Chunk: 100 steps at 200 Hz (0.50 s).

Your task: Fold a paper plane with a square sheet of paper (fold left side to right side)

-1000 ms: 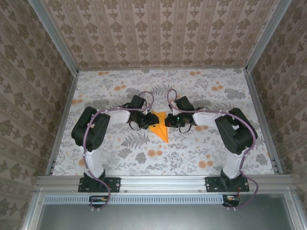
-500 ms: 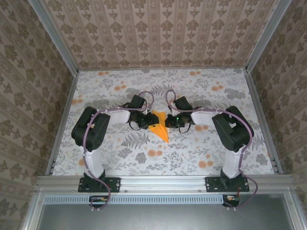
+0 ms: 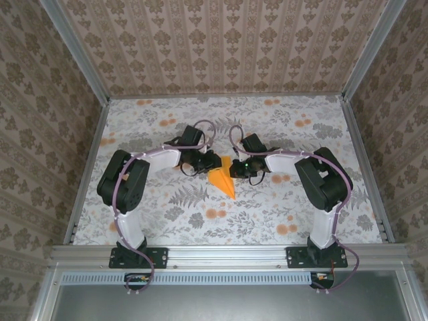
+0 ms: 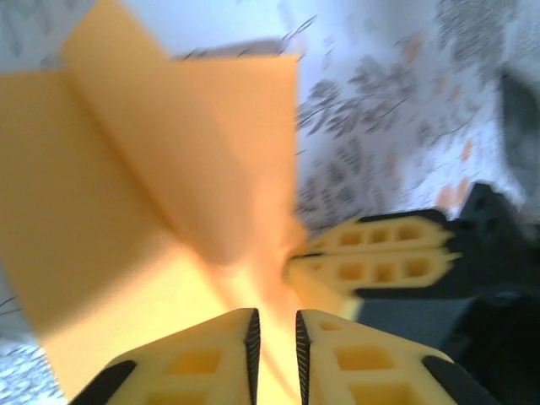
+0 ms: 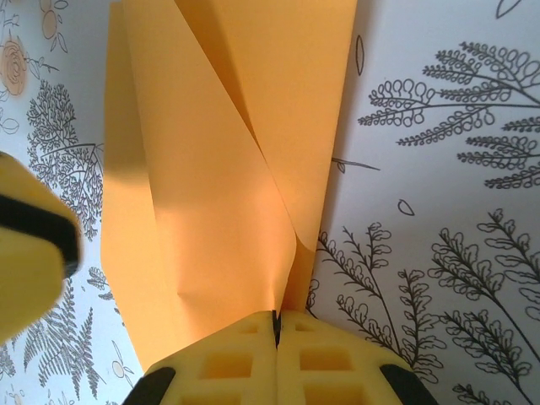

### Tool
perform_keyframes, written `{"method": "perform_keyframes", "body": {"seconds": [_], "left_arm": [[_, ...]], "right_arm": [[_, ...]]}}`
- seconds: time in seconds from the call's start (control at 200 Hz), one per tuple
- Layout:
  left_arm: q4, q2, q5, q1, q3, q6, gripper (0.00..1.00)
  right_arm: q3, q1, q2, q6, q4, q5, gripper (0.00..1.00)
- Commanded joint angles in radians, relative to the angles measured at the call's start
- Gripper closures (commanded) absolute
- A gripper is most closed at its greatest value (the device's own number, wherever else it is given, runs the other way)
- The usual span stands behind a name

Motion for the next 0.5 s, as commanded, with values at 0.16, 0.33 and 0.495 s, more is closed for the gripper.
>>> {"method": "perform_keyframes", "body": {"seconds": [0.16,0.33,0.495], "left_arm": [[-0.014,0.072,0.083,-0.025,0.084,0.015,0.91],[-0.022,0.113,0.068,-0.028,0.094,0.025,0.91],[-0.062,0.143,0.007,-0.028,0.087,0.051,0.92]], "right_arm": [[0.012,0.018,0.048,-0.025,-0.09,0.047,0.99],[0.015,0.02,0.049,-0.029,-0.095,0.046,0.99],[0.019,0.025,0.052,-0.036,-0.104,0.053,0.99]]}}
